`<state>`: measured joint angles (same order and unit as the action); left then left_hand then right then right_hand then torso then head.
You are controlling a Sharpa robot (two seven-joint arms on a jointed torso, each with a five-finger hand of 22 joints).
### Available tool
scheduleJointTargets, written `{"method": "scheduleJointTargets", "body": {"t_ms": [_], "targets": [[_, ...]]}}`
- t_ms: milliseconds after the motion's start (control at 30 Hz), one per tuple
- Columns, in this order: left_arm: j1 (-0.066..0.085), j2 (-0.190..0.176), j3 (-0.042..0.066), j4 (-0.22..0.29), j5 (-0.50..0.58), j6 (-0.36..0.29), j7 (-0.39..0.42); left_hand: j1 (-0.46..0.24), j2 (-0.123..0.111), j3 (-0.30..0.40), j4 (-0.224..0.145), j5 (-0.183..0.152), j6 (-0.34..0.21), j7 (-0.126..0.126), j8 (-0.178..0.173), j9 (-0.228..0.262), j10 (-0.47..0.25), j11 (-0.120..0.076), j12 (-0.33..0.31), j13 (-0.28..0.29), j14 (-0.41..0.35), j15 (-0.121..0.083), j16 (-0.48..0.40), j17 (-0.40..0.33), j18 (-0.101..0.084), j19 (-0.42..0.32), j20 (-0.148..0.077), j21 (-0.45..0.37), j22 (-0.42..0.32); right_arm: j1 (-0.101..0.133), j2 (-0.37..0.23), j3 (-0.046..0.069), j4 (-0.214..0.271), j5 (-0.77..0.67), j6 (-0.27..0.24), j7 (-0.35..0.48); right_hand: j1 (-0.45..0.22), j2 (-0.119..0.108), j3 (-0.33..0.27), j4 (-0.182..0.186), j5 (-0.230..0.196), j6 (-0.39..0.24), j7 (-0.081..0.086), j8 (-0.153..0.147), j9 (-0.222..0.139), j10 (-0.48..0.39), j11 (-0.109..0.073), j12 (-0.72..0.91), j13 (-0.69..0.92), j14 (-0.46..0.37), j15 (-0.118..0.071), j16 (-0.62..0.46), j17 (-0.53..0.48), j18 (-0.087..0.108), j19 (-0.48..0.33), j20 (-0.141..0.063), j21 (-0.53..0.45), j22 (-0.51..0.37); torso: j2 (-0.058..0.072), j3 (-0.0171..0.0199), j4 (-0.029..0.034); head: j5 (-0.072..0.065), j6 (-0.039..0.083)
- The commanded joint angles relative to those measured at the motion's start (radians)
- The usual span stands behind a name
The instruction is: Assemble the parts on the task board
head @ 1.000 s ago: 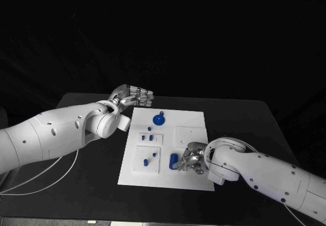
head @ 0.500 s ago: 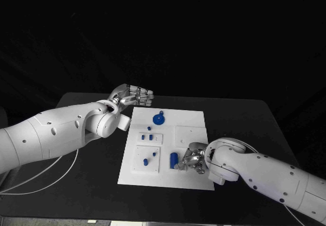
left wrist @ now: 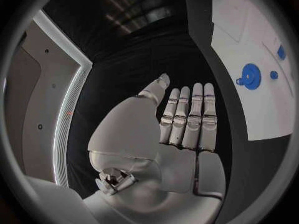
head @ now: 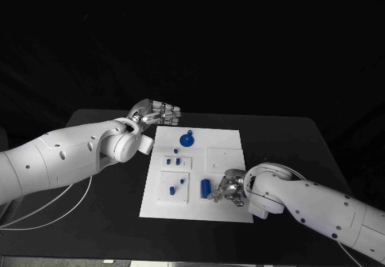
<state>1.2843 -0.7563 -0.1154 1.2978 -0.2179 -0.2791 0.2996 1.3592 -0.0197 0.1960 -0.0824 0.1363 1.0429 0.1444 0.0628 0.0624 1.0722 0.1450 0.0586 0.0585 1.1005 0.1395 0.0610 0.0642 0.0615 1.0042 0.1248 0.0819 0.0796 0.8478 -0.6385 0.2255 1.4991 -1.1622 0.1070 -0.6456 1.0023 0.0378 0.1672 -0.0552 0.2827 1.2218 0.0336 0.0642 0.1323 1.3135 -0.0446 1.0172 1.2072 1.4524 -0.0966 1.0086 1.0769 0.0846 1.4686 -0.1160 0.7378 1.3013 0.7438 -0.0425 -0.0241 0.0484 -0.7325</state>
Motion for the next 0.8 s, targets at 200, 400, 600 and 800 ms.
{"method": "scheduleJointTargets", "body": {"t_ms": [200,400,600,800], "targets": [[0.0,0.0,0.001,0.001,-0.005,0.016,0.0,0.001,0.005,-0.004,0.004,0.004,-0.008,0.0,0.0,0.0,-0.009,0.001,-0.001,-0.001,-0.006,0.002,0.0,0.0,0.005,0.004,0.003,-0.003,-0.001,-0.003,-0.004,0.0,0.003,0.021,0.051,0.005,0.019,-0.056,-0.063,-0.004,-0.218,0.012,0.007,0.0,0.005,0.01,0.004,0.006,0.003,0.002,0.0,0.005,0.001,-0.009,0.051,-0.003,0.005,0.002,0.0,-0.0009,0.0012,0.001,0.0],[0.0,-0.001,0.0,0.002,-0.005,0.016,-0.001,0.004,0.005,-0.004,0.004,0.004,-0.008,0.0,0.0,0.0,-0.009,0.002,-0.001,-0.001,-0.007,0.002,0.0,0.0,0.005,0.004,0.003,-0.003,-0.002,-0.006,-0.012,0.0,0.011,0.017,0.04,0.01,0.054,-0.09,-0.067,0.031,-0.233,0.014,0.007,0.0,0.008,0.012,0.004,0.006,0.005,0.002,-0.001,0.006,0.003,-0.009,0.052,-0.004,0.005,0.002,0.0,-0.0005,0.0013,0.005,-0.001],[0.0,-0.003,0.0,0.002,-0.005,0.016,-0.001,0.004,0.005,-0.004,0.004,0.004,-0.008,0.0,0.0,0.0,-0.009,0.002,-0.001,-0.001,-0.007,0.002,0.0,0.0,0.005,0.004,0.003,-0.003,-0.002,-0.009,-0.021,0.0,0.017,0.01,0.022,0.013,0.062,-0.083,-0.069,0.049,-0.232,0.015,0.006,0.0,0.009,0.013,0.004,0.007,0.006,0.002,-0.001,0.006,0.005,-0.009,0.052,-0.004,0.008,0.004,0.0,-0.0002,0.0006,0.009,-0.001],[0.0,-0.004,0.0,0.002,-0.005,0.015,-0.002,0.004,0.005,-0.004,0.004,0.004,-0.008,0.0,0.0,0.0,-0.009,0.002,-0.001,-0.001,-0.007,0.002,0.0,0.0,0.005,0.004,0.003,-0.003,-0.002,-0.01,-0.026,0.0,0.017,0.004,0.004,0.015,0.043,-0.042,-0.083,0.058,-0.226,0.013,0.006,-0.001,0.011,0.014,0.004,0.007,0.007,0.003,0.0,0.007,0.005,-0.008,0.052,-0.003,0.008,0.004,0.0,0.0014,0.0002,0.011,0.002]]}}
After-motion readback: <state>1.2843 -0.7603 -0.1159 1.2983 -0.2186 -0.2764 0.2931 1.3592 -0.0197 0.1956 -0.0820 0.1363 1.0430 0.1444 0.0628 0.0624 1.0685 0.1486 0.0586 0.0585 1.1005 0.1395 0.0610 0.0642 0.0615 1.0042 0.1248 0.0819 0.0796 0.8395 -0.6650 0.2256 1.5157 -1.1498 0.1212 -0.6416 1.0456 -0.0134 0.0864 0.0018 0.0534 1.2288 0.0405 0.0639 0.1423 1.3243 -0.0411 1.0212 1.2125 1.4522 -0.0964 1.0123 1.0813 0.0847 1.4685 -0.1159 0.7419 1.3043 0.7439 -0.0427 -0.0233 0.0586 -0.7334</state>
